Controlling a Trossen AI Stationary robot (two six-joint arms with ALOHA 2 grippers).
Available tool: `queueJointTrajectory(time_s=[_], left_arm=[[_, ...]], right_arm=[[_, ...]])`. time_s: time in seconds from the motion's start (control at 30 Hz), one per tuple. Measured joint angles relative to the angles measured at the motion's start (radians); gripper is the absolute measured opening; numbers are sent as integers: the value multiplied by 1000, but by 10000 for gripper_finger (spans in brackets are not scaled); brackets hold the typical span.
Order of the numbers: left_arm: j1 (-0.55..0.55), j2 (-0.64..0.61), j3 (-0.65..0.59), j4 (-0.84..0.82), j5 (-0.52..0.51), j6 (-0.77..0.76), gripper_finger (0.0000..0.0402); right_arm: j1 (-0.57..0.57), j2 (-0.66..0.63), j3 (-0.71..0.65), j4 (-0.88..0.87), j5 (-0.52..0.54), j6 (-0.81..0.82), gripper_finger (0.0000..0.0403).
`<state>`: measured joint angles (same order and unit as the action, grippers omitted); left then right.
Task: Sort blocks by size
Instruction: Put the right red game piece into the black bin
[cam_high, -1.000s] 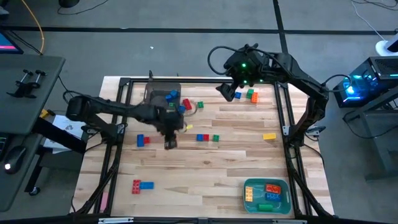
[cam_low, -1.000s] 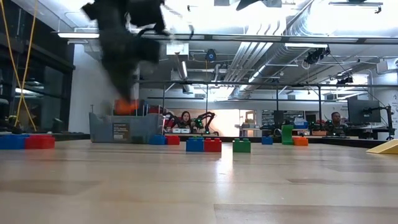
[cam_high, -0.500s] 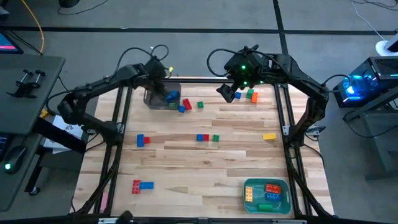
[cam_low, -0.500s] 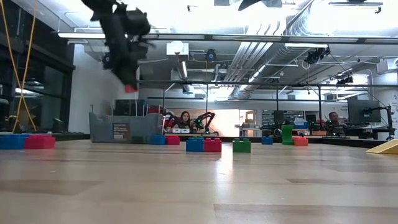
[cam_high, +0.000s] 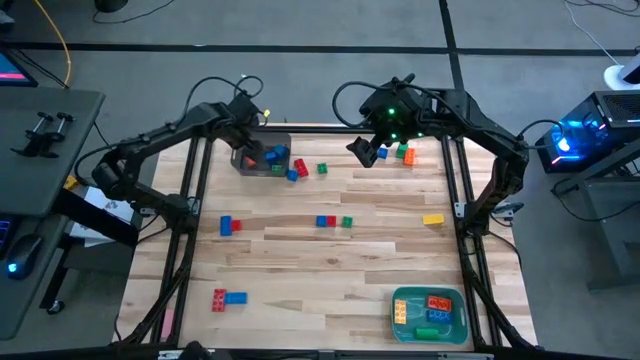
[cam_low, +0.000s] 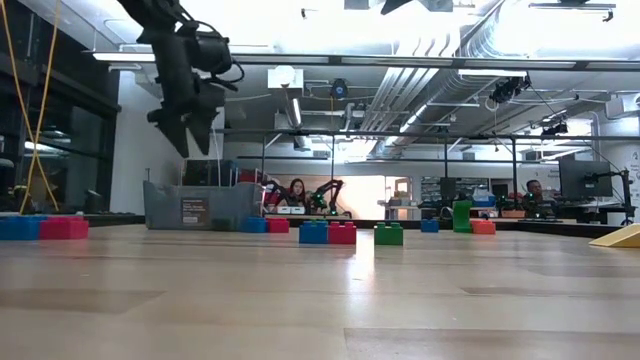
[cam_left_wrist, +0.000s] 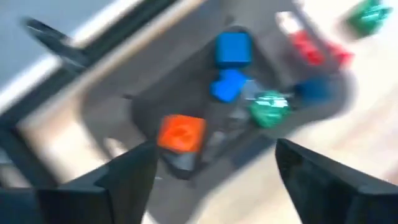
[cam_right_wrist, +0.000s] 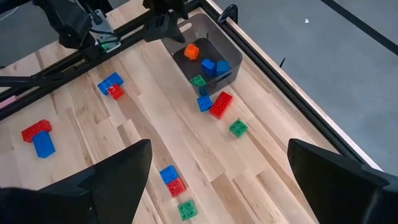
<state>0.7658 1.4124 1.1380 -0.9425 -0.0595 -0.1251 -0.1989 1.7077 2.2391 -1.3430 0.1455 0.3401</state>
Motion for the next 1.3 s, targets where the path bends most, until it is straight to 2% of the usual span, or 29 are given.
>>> queueJointTrajectory(time_s=[0.13,0.2,0.27,0.37,0.5,0.6,0.7,0.8,0.9,0.97,1.1,1.2,1.3], left_arm=[[-44,-19,7,-92,128,-110,328],[-111,-42,-7,-182,115,-165,326],[-209,-82,-43,-264,34,-271,321],[-393,-180,-147,-287,-38,-544,313],[-690,-323,-317,-210,-51,-1051,303],[-886,-385,-412,-159,-103,-1416,293],[-1014,-389,-476,-161,-143,-1653,285],[-1067,-368,-515,-142,-188,-1759,277],[-1074,-326,-518,-111,-194,-1732,264],[-1073,-302,-519,-69,-198,-1629,252],[-1043,-270,-504,108,-184,-1233,226],[-1009,-243,-472,214,-110,-888,210],[-960,-195,-425,149,0,-581,199]], right_arm=[[3,0,0,-3,0,-5,371],[3,0,0,-4,-1,-7,371],[3,0,0,-6,0,-25,371],[3,0,0,-6,0,-47,371],[3,0,0,-6,0,-84,371],[2,0,0,2,-1,-97,371],[1,0,0,21,-1,-106,371],[1,0,0,41,-1,-115,371],[1,0,0,48,-1,-121,371],[1,0,0,47,-1,-124,371],[1,0,0,47,-1,-124,371],[1,0,0,47,-1,-124,371],[1,0,0,50,-1,-119,371]])
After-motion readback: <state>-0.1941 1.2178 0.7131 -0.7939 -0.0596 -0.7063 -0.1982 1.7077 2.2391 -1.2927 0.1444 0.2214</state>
